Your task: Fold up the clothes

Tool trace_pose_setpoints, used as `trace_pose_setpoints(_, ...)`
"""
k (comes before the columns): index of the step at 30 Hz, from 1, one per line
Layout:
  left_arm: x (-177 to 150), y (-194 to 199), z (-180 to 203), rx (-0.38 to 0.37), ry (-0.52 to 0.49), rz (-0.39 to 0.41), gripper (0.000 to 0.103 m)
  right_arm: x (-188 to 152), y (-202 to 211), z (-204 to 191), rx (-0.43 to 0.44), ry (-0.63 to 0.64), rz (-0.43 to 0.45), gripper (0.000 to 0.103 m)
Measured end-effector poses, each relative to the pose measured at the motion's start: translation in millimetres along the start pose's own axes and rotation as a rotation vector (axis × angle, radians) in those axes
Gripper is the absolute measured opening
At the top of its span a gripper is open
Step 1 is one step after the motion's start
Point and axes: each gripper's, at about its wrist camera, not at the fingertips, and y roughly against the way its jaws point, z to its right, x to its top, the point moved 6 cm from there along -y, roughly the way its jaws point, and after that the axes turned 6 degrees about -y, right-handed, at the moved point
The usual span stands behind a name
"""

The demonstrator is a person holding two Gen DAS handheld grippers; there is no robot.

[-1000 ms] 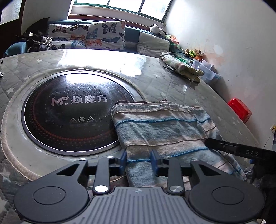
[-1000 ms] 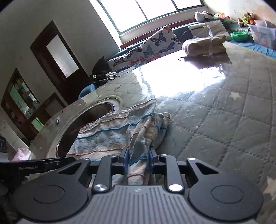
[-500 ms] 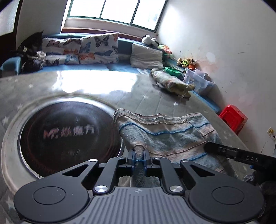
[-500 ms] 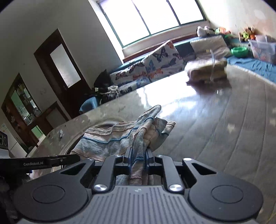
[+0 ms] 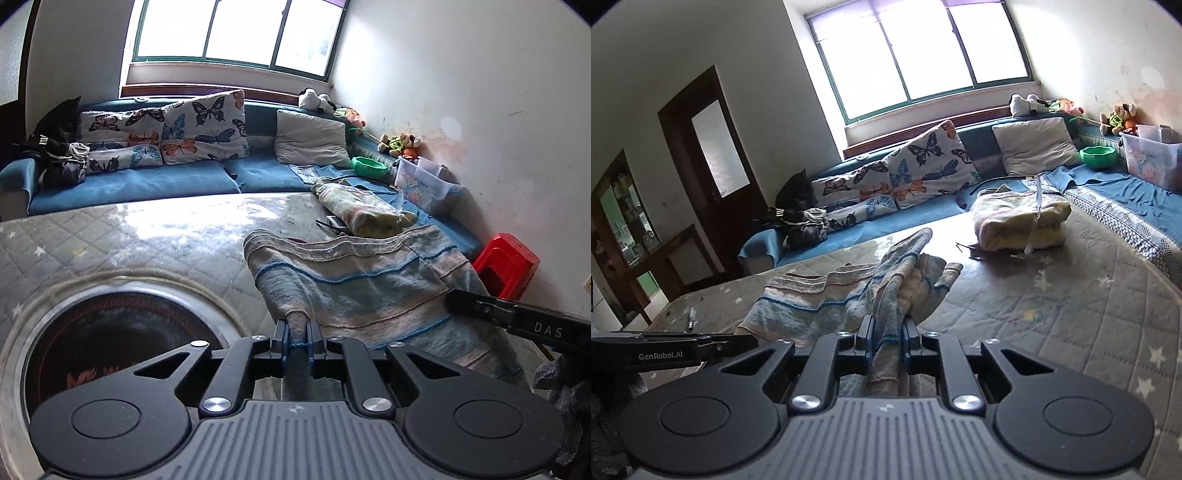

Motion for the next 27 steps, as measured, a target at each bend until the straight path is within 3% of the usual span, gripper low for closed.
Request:
trace_pose_setpoints(14, 14, -61, 1, 0.017, -0.012, -0.073, 0.011, 17, -50, 39, -0.053, -0.002, -0.057, 0.013)
trace_pose_setpoints(27, -1, -94, -6, 0.016, 0.005, -0.144, 0.011, 3, -84, 64, -0.071, -0.026, -0.121, 0.014)
